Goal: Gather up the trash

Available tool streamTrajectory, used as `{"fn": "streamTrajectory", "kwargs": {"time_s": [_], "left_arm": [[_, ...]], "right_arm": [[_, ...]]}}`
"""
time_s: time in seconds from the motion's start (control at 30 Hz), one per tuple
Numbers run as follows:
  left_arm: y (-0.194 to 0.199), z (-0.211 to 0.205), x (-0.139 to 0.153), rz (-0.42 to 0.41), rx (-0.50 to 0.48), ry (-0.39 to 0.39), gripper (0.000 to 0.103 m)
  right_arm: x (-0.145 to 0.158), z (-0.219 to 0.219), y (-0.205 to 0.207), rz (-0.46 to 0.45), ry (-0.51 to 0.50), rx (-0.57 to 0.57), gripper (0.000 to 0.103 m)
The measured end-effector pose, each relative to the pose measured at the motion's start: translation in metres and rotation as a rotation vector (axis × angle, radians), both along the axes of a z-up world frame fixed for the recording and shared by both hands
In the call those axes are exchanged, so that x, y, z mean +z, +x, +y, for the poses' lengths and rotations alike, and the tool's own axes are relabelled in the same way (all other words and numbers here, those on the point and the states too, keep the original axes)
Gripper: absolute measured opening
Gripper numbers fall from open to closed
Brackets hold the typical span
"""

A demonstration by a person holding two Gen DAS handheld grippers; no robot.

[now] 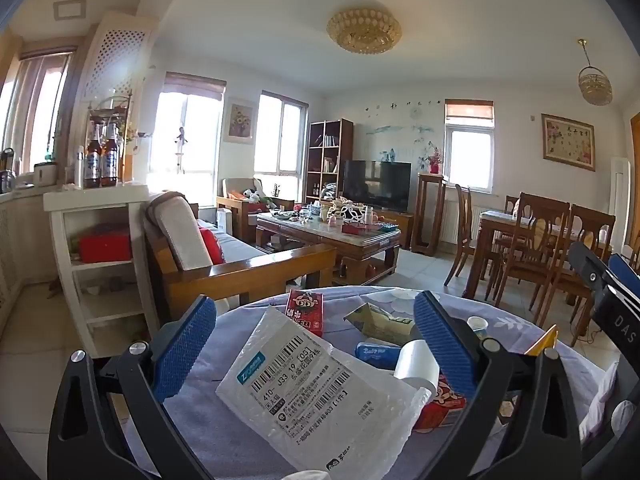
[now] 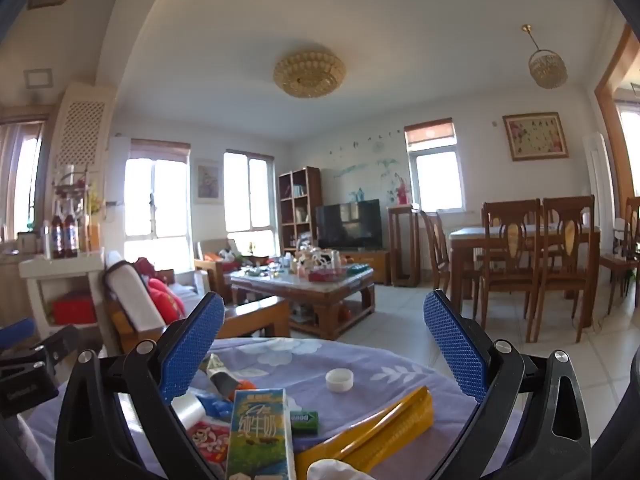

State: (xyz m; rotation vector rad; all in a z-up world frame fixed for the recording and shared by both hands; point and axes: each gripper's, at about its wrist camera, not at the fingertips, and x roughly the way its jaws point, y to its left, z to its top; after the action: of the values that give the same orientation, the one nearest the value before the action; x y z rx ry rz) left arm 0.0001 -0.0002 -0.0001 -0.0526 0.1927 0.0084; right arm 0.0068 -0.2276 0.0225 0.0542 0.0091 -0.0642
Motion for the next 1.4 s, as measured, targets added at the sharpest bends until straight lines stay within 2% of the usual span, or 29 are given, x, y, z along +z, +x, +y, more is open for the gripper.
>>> {"fn": "streamTrajectory", "kwargs": {"time_s": [0.23,0.6,0.67,1.4], "left_arm": [[-0.002,-0.005,-0.002,0.011,0.013,0.019,0.098],[0.0,-0.003,-0.011,0.021,0.012,0.008,0.098],[0.004,-0.001,-0.003,0.033,0.018,0.006,0.098],[0.004,0.0,-0.002,0.033,0.001,0.014,0.098]], "right_arm": [[0.0,0.0,-0.001,-0.003,0.001,0.001,0.098],[0.0,0.0,0.0,0.002,0.002,0.001,0.098],[0.0,0.0,0.0,0.002,0.002,0.001,0.098],[-0.002,-0.002,0.001,-0.004,0.024,0.004,0.098]]}}
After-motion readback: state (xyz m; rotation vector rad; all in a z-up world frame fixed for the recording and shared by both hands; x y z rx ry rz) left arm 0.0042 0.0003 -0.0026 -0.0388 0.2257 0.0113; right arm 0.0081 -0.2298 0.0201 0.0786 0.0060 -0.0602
